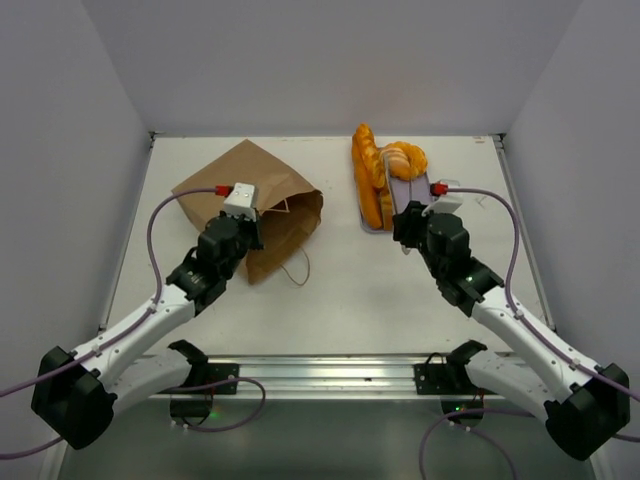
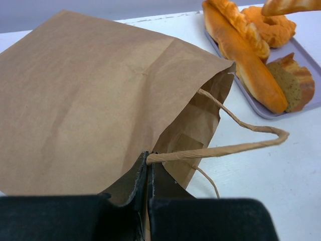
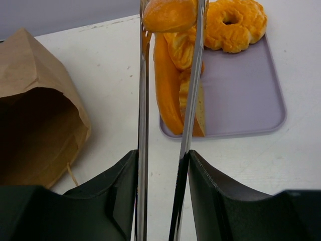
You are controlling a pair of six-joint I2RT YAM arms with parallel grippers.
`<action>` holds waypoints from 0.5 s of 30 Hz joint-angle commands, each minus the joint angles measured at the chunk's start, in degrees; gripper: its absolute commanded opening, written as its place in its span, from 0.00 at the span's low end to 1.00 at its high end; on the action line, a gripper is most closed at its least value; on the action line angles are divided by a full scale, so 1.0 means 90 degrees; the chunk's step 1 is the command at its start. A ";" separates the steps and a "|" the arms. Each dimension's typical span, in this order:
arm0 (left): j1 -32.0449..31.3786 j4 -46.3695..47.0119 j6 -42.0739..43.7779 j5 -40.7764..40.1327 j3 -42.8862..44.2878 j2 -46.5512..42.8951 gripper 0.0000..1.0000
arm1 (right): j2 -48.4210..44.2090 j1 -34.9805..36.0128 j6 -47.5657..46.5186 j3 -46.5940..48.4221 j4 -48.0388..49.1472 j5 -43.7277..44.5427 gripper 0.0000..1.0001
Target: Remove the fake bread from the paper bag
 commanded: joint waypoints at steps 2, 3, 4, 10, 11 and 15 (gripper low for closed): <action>0.0016 0.0903 0.0480 0.0710 -0.0296 -0.0287 0.00 | 0.0037 -0.0144 0.0444 -0.0383 0.1633 -0.0119 0.00; 0.0016 0.0953 0.0490 0.0788 -0.0326 -0.0307 0.00 | 0.0066 -0.0183 0.0454 -0.0462 0.1885 -0.0108 0.00; 0.0016 0.1021 0.0548 0.0876 -0.0432 -0.0317 0.00 | 0.0086 -0.0193 0.0502 -0.0540 0.1985 -0.0108 0.00; 0.0006 0.1207 0.0753 0.1501 -0.0482 -0.0307 0.00 | 0.0437 -0.0222 0.0415 -0.0756 0.2649 0.0126 0.00; 0.0016 0.1159 0.0744 0.1550 -0.0472 -0.0307 0.00 | 0.0447 -0.0232 0.0434 -0.0823 0.2804 0.0203 0.00; 0.0016 0.1158 0.0647 0.1804 -0.0531 -0.0375 0.00 | 0.0593 -0.0251 0.0493 -0.0912 0.3070 0.0321 0.00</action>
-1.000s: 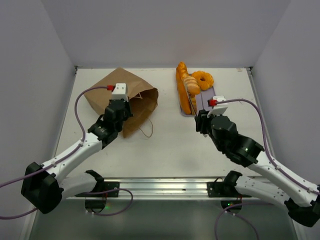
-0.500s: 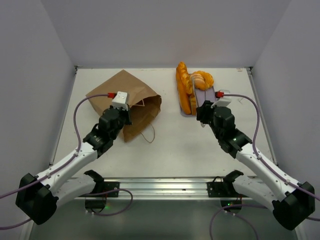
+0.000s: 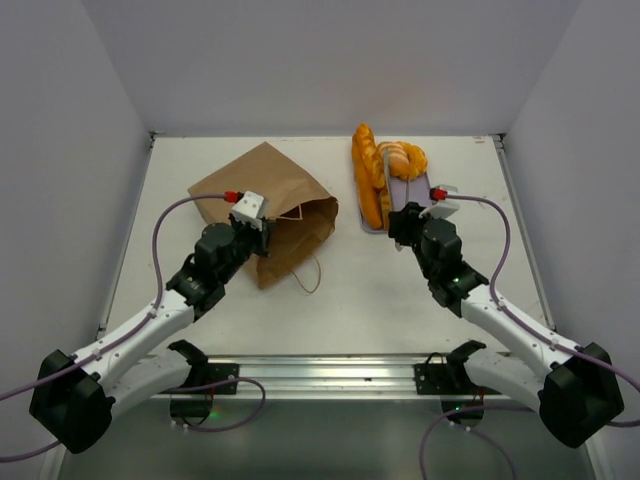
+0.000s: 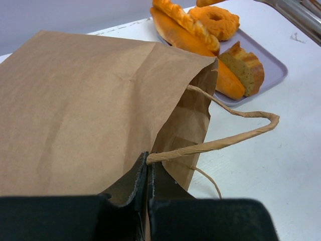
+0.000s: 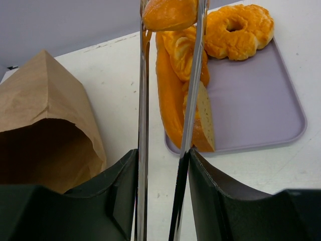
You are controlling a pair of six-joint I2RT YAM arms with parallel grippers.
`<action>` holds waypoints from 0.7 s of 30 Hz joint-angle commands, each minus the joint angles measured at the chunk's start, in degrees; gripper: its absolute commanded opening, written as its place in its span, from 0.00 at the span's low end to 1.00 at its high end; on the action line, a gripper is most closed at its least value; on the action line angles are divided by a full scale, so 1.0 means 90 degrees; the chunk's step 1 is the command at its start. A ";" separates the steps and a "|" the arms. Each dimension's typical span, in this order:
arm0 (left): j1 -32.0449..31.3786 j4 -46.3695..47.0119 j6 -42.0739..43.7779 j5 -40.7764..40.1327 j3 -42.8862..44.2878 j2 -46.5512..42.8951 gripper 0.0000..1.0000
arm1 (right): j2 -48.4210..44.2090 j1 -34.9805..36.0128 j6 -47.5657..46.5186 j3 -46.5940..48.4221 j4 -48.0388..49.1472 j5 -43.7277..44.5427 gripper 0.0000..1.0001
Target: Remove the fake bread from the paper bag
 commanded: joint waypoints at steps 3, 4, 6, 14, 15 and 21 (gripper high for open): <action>0.0016 0.0333 -0.0024 0.0493 0.0018 -0.0232 0.00 | 0.0215 -0.0103 0.0187 -0.0048 0.1314 0.0355 0.00; 0.0016 0.0226 -0.0015 0.0464 0.0047 -0.0262 0.00 | 0.0322 -0.0113 0.0236 -0.0077 0.1412 0.0336 0.00; 0.0006 0.0099 -0.0005 0.0377 0.0125 -0.0311 0.00 | 0.0420 -0.0201 0.0275 -0.0116 0.1520 0.0287 0.00; 0.0016 -0.0254 -0.0220 -0.0101 0.0282 -0.0419 0.00 | 0.0518 -0.0708 0.0529 -0.0272 0.1647 -0.0171 0.00; 0.0016 -0.0254 -0.0259 -0.0160 0.0330 -0.0360 0.00 | 0.0509 -0.0748 0.0539 -0.0282 0.1657 -0.0220 0.00; 0.0016 -0.0253 -0.0727 -0.0911 0.0642 0.0508 0.00 | 0.0460 -0.0973 0.0636 -0.0390 0.1647 -0.0708 0.00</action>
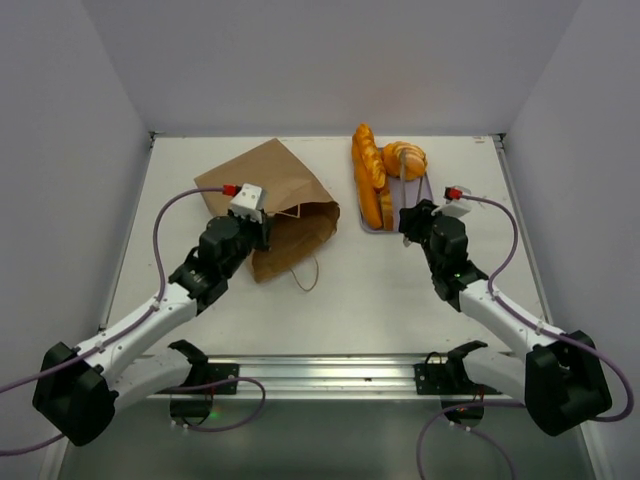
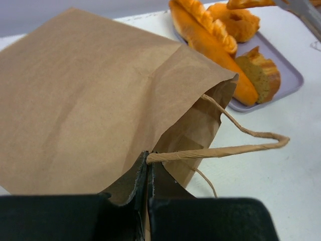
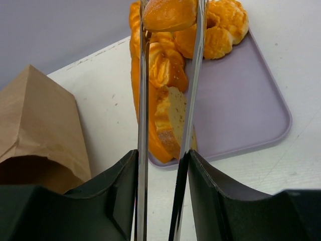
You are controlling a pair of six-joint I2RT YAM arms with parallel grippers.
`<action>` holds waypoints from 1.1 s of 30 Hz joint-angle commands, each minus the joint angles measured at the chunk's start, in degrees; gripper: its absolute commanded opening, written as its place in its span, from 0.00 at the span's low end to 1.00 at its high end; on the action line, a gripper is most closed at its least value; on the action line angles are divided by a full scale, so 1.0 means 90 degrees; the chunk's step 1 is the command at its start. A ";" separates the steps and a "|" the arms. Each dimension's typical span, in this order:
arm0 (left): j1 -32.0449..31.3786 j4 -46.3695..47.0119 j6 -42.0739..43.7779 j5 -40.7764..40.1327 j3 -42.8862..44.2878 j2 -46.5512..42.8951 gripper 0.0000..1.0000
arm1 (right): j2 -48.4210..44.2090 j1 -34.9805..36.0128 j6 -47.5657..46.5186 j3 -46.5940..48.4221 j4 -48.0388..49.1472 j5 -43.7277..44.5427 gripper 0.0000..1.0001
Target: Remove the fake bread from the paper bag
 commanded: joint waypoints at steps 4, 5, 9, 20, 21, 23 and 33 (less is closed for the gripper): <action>0.0016 0.0095 -0.0471 -0.1165 0.0761 0.0929 0.00 | 0.0003 -0.0062 0.0148 0.0165 0.0444 -0.0550 0.00; 0.0006 0.0164 -0.0471 -0.1311 0.0771 0.1017 0.00 | 0.0004 -0.0062 0.0148 0.0165 0.0444 -0.0608 0.00; 0.0016 0.0399 -0.0296 -0.1478 0.0898 0.1154 0.00 | 0.0004 -0.0062 0.0158 0.0155 0.0473 -0.0716 0.00; 0.0016 0.0331 -0.0032 -0.1342 0.0986 0.1135 0.45 | 0.0434 -0.0062 0.0227 0.0321 0.0180 -0.0746 0.05; 0.0016 0.0302 -0.0022 -0.1342 0.0986 0.1116 0.48 | 0.0424 -0.0062 0.0236 0.0311 0.0161 -0.0736 0.07; 0.0016 0.0301 -0.0022 -0.1303 0.0996 0.1067 0.55 | 0.0414 -0.0062 0.0236 0.0331 0.0054 -0.0677 0.13; 0.0016 0.0292 -0.0022 -0.1147 0.0996 0.0969 1.00 | 0.0297 -0.0062 0.0227 0.0370 -0.0327 -0.0560 0.36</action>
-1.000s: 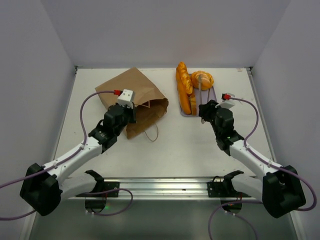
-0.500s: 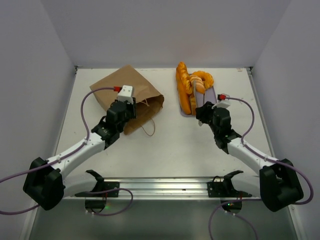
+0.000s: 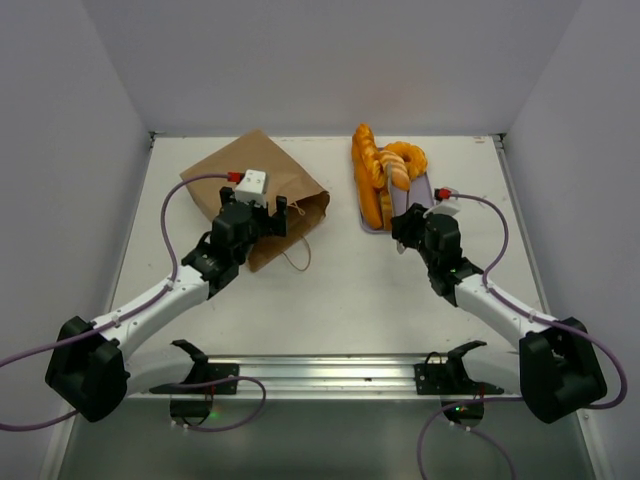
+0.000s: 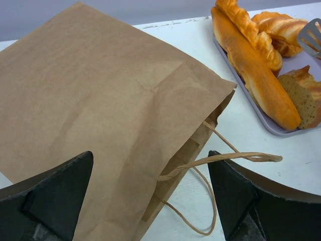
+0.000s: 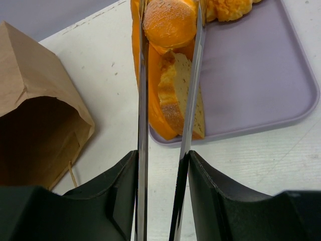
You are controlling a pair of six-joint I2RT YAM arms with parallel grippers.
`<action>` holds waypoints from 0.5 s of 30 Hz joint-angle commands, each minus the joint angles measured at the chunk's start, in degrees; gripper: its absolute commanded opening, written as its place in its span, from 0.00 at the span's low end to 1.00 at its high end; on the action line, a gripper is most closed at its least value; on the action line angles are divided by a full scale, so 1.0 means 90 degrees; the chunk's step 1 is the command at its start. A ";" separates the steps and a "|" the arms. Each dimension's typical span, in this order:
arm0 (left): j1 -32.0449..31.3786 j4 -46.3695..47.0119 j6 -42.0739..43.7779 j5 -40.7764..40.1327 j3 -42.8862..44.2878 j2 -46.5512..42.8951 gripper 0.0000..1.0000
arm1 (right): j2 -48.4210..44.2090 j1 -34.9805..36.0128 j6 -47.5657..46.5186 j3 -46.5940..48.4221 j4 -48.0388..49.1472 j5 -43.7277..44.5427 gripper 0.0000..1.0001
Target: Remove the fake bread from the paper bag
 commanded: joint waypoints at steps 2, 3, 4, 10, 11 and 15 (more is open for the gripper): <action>0.0016 0.0216 0.0019 0.0065 0.0268 -0.0192 1.00 | -0.0191 -0.0030 0.0006 0.0275 -0.0019 0.0176 0.38; 0.0016 0.0216 0.0019 0.0056 0.0268 -0.0202 0.99 | -0.0201 -0.0021 -0.0004 0.0275 -0.0039 0.0176 0.38; 0.0016 0.0216 0.0010 0.0056 0.0268 -0.0240 0.99 | -0.0211 -0.0021 -0.0004 0.0275 -0.0097 0.0176 0.40; 0.0016 0.0187 0.0010 0.0075 0.0287 -0.0348 1.00 | -0.0231 -0.0021 -0.0073 0.0295 -0.0244 0.0108 0.47; 0.0006 0.0177 0.0010 0.0075 0.0287 -0.0358 1.00 | -0.0250 -0.0021 -0.0073 0.0295 -0.0254 0.0098 0.47; 0.0016 0.0138 0.0019 0.0065 0.0316 -0.0416 1.00 | -0.0240 -0.0021 -0.0111 0.0314 -0.0312 0.0069 0.50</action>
